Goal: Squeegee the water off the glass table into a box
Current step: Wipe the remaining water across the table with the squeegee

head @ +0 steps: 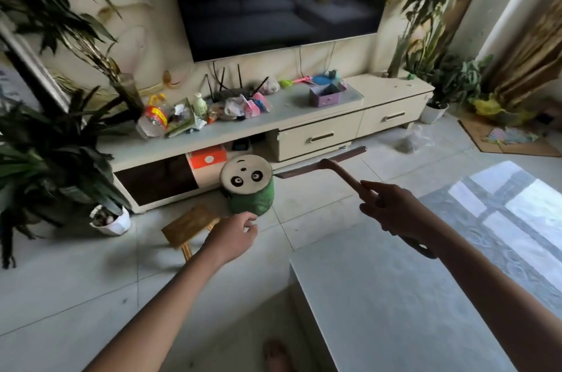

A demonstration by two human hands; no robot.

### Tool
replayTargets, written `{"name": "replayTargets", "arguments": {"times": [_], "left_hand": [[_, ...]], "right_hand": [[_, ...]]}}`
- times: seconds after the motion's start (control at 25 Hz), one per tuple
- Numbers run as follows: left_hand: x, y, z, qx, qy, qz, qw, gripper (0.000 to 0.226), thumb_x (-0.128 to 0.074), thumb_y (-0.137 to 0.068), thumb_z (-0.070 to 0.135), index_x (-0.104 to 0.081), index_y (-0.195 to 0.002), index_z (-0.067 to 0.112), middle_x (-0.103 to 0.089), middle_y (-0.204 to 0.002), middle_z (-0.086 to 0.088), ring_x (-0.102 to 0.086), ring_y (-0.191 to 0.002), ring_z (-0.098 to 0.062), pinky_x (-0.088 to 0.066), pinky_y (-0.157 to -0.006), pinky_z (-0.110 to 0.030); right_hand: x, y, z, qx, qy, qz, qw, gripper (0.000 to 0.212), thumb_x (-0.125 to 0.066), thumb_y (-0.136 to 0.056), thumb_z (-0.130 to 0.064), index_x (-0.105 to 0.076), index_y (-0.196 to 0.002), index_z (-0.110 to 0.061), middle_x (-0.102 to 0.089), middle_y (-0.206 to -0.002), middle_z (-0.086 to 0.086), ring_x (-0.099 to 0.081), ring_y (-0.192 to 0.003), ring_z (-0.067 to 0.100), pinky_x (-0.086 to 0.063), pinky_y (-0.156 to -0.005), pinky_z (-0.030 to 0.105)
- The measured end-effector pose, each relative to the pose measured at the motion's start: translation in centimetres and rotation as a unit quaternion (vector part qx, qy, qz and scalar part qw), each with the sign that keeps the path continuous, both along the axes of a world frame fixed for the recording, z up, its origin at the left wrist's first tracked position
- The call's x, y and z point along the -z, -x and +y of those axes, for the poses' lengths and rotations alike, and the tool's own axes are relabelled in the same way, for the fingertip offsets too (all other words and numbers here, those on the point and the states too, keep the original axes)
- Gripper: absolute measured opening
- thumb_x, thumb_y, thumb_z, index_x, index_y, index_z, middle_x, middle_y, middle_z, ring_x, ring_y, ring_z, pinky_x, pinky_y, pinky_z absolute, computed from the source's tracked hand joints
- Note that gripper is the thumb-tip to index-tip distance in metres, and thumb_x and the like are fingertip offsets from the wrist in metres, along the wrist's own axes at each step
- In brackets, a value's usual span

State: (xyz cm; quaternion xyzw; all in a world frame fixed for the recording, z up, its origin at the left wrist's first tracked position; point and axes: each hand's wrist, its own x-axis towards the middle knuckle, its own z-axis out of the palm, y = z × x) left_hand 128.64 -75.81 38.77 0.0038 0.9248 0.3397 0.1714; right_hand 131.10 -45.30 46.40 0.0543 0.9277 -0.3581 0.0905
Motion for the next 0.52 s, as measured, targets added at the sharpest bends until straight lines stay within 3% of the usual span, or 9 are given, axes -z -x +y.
{"name": "replayTargets", "arguments": {"times": [0.2, 0.52], "left_hand": [[-0.7, 10.8, -3.5, -0.038, -0.021, 0.020, 0.999, 0.033, -0.050, -0.094, 0.024, -0.059, -0.125, 0.018, -0.068, -0.112, 0.002, -0.061, -0.102, -0.011, -0.045, -0.081, -0.020], [-2.3, 31.7, -9.3, -0.028, -0.045, 0.027, 0.998, 0.031, -0.050, -0.096, 0.025, -0.060, -0.125, 0.017, -0.062, -0.124, 0.001, -0.056, -0.113, -0.012, -0.042, -0.095, -0.023]], "right_hand": [[1.2, 12.6, -3.2, -0.001, -0.019, 0.003, 1.000, 0.011, -0.059, -0.085, -0.017, -0.062, -0.094, -0.013, -0.055, -0.053, 0.000, -0.051, -0.039, 0.009, -0.046, -0.038, 0.024], [-0.2, 30.9, -8.5, 0.001, -0.030, -0.008, 1.000, 0.015, -0.060, -0.084, -0.016, -0.064, -0.099, -0.017, -0.063, -0.061, 0.005, -0.055, -0.040, 0.009, -0.043, -0.038, 0.021]]}}
